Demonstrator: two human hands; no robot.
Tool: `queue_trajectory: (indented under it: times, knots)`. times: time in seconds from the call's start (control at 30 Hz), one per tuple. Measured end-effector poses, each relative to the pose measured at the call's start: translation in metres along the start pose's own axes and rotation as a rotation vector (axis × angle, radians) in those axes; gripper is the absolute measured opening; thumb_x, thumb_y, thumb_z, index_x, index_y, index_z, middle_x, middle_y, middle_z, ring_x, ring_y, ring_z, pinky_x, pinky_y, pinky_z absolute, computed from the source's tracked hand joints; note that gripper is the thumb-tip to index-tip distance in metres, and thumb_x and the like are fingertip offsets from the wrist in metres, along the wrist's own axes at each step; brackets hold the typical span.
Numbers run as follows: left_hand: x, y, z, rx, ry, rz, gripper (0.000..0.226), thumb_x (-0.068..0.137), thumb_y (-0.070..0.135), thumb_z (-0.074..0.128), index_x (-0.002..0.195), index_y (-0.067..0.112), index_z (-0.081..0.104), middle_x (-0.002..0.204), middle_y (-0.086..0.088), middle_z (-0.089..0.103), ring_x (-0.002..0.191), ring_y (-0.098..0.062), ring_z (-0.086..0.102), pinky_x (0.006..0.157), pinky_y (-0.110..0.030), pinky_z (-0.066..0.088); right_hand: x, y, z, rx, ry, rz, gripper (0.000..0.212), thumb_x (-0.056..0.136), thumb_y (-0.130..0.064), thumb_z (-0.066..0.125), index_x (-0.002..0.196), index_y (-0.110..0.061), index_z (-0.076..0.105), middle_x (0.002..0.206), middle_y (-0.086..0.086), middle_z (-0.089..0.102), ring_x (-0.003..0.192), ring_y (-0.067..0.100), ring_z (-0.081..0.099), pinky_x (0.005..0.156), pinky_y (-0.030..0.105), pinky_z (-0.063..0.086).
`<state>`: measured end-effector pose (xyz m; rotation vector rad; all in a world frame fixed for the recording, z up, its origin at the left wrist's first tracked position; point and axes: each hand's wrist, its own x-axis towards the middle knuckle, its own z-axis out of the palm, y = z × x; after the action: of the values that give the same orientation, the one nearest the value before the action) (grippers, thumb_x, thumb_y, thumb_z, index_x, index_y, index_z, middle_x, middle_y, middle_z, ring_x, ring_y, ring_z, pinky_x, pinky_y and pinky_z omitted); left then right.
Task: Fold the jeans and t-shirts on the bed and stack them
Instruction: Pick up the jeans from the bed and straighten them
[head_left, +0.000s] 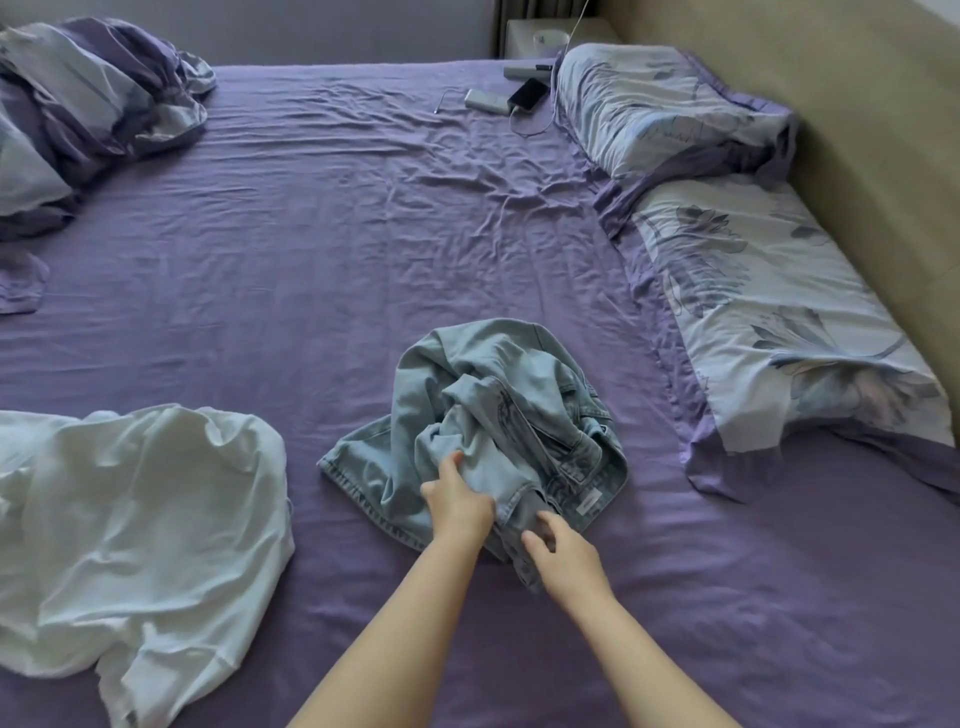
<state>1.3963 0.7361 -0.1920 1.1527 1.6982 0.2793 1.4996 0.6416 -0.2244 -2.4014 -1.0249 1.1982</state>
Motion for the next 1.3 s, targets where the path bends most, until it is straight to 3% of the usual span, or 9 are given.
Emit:
queue_trajectory:
  times: [0.2,0.33,0.53,0.77,0.93,1.0,1.1,1.2,1.3]
  knots:
    - [-0.041,0.023,-0.013,-0.377,-0.144,-0.146,0.078,0.073,-0.01,0.064,0.142,0.011,0.034,0.092,-0.006,0.054,0.096,-0.033,0.06,0.089,-0.049,0.053,-0.024,-0.026,-0.015,0.855,-0.117,0.562,0.04,0.094,-0.051,0.04,0.116,-0.018,0.043,0.12,0.017,0.05,0.1,0.038,0.055,0.066,0.05,0.05]
    - [-0.074,0.03,-0.021,-0.621,-0.215,-0.229,0.059,0.075,-0.02,0.06,0.125,0.004,0.041,0.092,-0.013,0.057,0.08,-0.028,0.057,0.078,-0.044,0.054,-0.037,-0.043,-0.021,1.202,0.122,0.482,0.039,0.093,-0.027,0.054,0.125,-0.006,0.046,0.118,0.022,0.054,0.091,0.036,0.058,0.066,0.05,0.054]
    - [-0.129,0.04,-0.048,-0.753,-0.313,-0.229,0.028,0.08,-0.02,0.058,0.104,-0.007,0.049,0.09,-0.017,0.057,0.073,-0.025,0.058,0.061,-0.031,0.053,-0.068,-0.071,-0.055,0.843,0.593,0.132,0.056,0.077,-0.004,0.067,0.129,-0.012,0.05,0.124,0.017,0.058,0.112,0.035,0.055,0.098,0.048,0.044]
    - [-0.173,0.062,-0.101,-0.61,-0.34,-0.152,0.01,0.091,0.004,0.055,0.082,0.006,0.052,0.066,-0.009,0.05,0.054,-0.019,0.05,0.046,-0.028,0.05,-0.119,-0.13,-0.104,0.991,0.479,-0.253,0.034,0.079,0.011,0.057,0.083,-0.022,0.064,0.093,0.011,0.066,0.085,0.026,0.06,0.079,0.04,0.05]
    - [-0.184,0.084,-0.157,-0.109,-0.183,0.329,0.033,0.093,0.02,0.052,0.061,0.013,0.051,0.048,-0.004,0.048,0.048,-0.022,0.049,0.057,-0.037,0.045,-0.16,-0.171,-0.142,0.936,0.386,-0.497,0.039,0.079,0.014,0.055,0.086,-0.022,0.068,0.091,0.008,0.068,0.07,0.017,0.062,0.068,0.034,0.053]
    - [-0.193,0.1,-0.179,-0.02,-0.054,0.49,0.018,0.091,0.024,0.057,0.092,0.01,0.067,0.079,-0.011,0.067,0.076,-0.03,0.064,0.076,-0.041,0.052,-0.177,-0.19,-0.157,0.957,0.327,-0.61,0.041,0.08,0.015,0.053,0.1,-0.018,0.066,0.087,0.002,0.068,0.069,0.01,0.064,0.064,0.023,0.053]
    - [-0.203,0.126,-0.206,0.025,0.062,0.692,0.062,0.085,0.033,0.066,0.139,0.016,0.041,0.126,-0.013,0.053,0.113,-0.026,0.054,0.097,-0.038,0.044,-0.204,-0.215,-0.181,0.917,0.213,-0.77,0.046,0.081,0.014,0.057,0.113,-0.019,0.058,0.086,-0.006,0.069,0.075,0.005,0.066,0.064,0.016,0.052]
    - [-0.214,0.15,-0.23,-0.001,0.122,0.91,0.074,0.082,0.03,0.071,0.145,0.021,0.032,0.14,-0.007,0.037,0.128,-0.023,0.039,0.106,-0.041,0.036,-0.229,-0.235,-0.205,0.666,0.181,-0.906,0.052,0.079,0.01,0.063,0.119,-0.021,0.054,0.095,-0.005,0.068,0.083,0.001,0.066,0.069,0.014,0.05]
    - [-0.223,0.168,-0.25,-0.018,0.116,1.05,0.036,0.083,0.017,0.071,0.117,0.013,0.061,0.124,-0.007,0.053,0.114,-0.023,0.052,0.097,-0.032,0.042,-0.246,-0.247,-0.222,0.368,0.196,-0.965,0.053,0.077,0.002,0.068,0.123,-0.02,0.054,0.102,-0.006,0.063,0.088,0.0,0.062,0.077,0.014,0.047]
